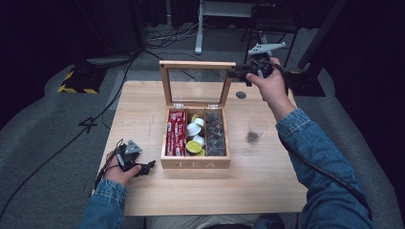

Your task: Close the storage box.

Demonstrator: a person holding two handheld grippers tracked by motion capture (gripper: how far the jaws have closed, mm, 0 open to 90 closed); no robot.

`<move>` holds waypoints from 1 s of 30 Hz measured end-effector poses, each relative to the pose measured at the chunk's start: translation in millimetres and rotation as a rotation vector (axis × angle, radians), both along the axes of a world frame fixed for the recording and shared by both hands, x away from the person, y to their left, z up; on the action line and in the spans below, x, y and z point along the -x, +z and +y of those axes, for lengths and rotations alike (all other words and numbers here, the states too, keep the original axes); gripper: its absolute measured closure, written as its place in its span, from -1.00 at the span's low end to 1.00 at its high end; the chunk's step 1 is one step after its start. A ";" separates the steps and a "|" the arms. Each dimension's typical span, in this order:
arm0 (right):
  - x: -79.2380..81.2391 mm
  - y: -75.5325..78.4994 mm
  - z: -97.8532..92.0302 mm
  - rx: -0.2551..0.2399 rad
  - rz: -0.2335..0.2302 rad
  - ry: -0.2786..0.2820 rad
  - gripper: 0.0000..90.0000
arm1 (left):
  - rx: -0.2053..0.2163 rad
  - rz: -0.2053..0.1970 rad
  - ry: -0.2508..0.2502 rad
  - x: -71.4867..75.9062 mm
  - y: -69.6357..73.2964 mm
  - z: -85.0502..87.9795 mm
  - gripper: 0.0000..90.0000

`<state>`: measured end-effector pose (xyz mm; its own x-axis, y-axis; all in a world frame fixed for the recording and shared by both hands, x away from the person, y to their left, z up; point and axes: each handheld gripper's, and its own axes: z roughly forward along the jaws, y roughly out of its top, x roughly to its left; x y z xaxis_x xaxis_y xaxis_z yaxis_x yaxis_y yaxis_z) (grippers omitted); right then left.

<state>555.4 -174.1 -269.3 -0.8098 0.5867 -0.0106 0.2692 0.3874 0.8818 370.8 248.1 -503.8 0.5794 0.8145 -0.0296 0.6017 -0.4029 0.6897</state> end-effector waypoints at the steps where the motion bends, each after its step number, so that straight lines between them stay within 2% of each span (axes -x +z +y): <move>1: 4.9 -0.2 0.0 0.008 0.002 0.003 0.44 | -0.001 -0.002 0.002 -0.1 -0.1 -0.2 -0.65; 4: 13.7 -1.2 -0.5 0.017 0.003 0.015 0.42 | 0.001 0.002 0.004 -0.1 0.0 -0.3 -0.65; 5: 22.8 -3.6 -1.0 0.027 -0.005 0.027 0.41 | 0.001 0.002 0.004 -0.1 0.0 -0.3 -0.65; 6: 22.8 -3.6 -1.0 0.027 -0.005 0.027 0.41 | 0.001 0.002 0.004 -0.1 0.0 -0.3 -0.65; 7: 29.6 -5.9 -1.0 0.033 -0.008 0.030 0.40 | 0.001 -0.002 0.003 -0.5 -0.2 -0.4 -0.65; 15: 52.0 -15.8 -3.5 0.038 -0.013 0.043 0.33 | 0.000 -0.003 0.002 -1.8 -0.1 -0.3 -0.65; 17: 61.9 -20.9 -4.0 0.043 -0.021 0.047 0.31 | 0.003 -0.002 0.007 -2.3 -0.3 -0.7 -0.65; 23: 76.7 -30.6 -5.3 0.047 -0.027 0.053 0.28 | -0.001 0.001 0.005 -3.1 0.1 -0.5 -0.65; 30: 101.8 -47.3 -5.1 0.084 -0.059 0.062 0.24 | -0.003 -0.001 0.005 -3.2 0.1 -0.7 -0.65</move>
<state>453.7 -179.3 -316.6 -0.8411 0.5303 -0.1062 0.1912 0.4753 0.8588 373.9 247.4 -503.7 0.5757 0.8172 -0.0271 0.6032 -0.4020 0.6889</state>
